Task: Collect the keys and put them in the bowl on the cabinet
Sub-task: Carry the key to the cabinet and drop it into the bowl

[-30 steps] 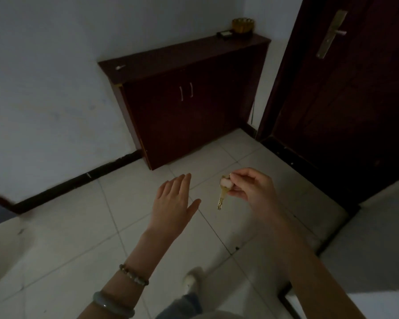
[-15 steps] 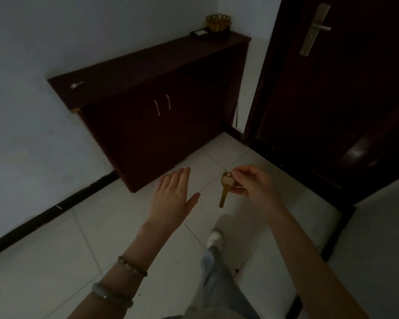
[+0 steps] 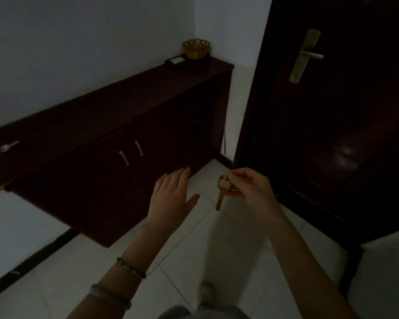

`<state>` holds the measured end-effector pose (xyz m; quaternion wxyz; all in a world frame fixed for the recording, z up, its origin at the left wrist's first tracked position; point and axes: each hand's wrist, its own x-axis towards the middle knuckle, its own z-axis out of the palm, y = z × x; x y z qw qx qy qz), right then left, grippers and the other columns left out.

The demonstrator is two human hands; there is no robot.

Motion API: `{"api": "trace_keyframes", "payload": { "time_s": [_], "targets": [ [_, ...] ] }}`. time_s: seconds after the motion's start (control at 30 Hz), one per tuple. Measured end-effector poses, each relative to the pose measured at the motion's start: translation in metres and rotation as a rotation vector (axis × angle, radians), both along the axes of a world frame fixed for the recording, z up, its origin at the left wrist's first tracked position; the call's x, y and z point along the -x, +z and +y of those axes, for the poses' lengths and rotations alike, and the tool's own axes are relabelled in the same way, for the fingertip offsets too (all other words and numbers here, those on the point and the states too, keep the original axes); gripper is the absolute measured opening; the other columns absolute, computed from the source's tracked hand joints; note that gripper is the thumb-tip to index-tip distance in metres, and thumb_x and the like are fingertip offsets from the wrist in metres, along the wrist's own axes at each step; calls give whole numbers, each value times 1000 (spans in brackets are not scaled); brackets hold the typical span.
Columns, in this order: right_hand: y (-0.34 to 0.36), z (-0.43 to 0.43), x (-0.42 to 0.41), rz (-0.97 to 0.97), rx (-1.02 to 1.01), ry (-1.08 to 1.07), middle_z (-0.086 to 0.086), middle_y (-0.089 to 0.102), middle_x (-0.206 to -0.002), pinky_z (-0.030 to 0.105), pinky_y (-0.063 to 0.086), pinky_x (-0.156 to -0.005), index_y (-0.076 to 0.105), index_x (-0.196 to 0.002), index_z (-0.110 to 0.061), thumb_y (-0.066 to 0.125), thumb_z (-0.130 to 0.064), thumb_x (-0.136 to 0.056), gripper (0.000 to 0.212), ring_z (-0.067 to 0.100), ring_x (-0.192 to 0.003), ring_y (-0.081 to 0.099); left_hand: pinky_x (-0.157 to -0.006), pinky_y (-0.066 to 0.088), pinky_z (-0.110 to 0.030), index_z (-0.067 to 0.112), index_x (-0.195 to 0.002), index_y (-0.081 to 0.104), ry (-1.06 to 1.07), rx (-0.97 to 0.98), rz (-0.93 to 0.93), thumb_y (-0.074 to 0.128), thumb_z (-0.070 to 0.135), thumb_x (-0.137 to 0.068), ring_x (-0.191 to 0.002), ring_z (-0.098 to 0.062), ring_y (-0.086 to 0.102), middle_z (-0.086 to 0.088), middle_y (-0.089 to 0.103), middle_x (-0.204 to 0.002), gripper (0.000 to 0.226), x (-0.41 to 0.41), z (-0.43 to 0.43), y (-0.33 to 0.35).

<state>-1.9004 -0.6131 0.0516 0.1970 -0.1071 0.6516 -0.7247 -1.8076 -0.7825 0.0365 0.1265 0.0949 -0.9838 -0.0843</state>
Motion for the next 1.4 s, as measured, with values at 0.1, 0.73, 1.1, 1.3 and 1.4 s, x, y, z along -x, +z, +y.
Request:
{"api": "trace_keyframes", "payload": {
  "time_s": [0.1, 0.73, 1.1, 1.3, 1.4],
  "targets": [
    [-4, -10, 41, -13, -3, -7, -4, 73, -73, 19, 54, -59, 66, -80, -15, 58, -8, -86, 12, 12, -76, 69, -112, 18, -39, 9, -140, 27, -11, 0, -11, 47, 46, -89, -131, -26, 35, -13, 41, -143, 66, 40, -7, -3],
    [-4, -142, 329, 7, -37, -104, 11, 69, -86, 32, 58, -68, 67, -80, -13, 59, -10, -85, 9, 17, -77, 68, -108, 28, -44, 4, -133, 41, -75, 9, 7, 62, 37, -83, -125, -30, 44, -17, 49, -136, 64, 336, -140, -6],
    [7, -220, 477, 27, 12, -103, 1, 69, -76, 21, 55, -56, 66, -76, -14, 58, -6, -86, 15, 9, -68, 68, -112, 23, -43, 6, -138, 33, -83, 34, 3, 58, 37, -86, -132, -28, 35, -16, 40, -143, 65, 483, -218, 6],
    [1, -255, 559, 35, -9, -36, -3, 71, -74, 19, 53, -55, 68, -74, -19, 60, -8, -85, 18, 9, -69, 68, -112, 23, -43, 9, -139, 29, -10, 53, -18, 57, 41, -85, -133, -26, 33, -14, 37, -145, 69, 556, -248, -2],
    [0, -271, 605, 53, -26, 28, 1, 71, -78, 20, 54, -58, 69, -77, -17, 61, -11, -84, 12, 11, -73, 68, -111, 22, -41, 10, -138, 29, 61, 59, -14, 58, 42, -84, -133, -26, 34, -14, 38, -144, 69, 593, -258, -3]
  ]
}}
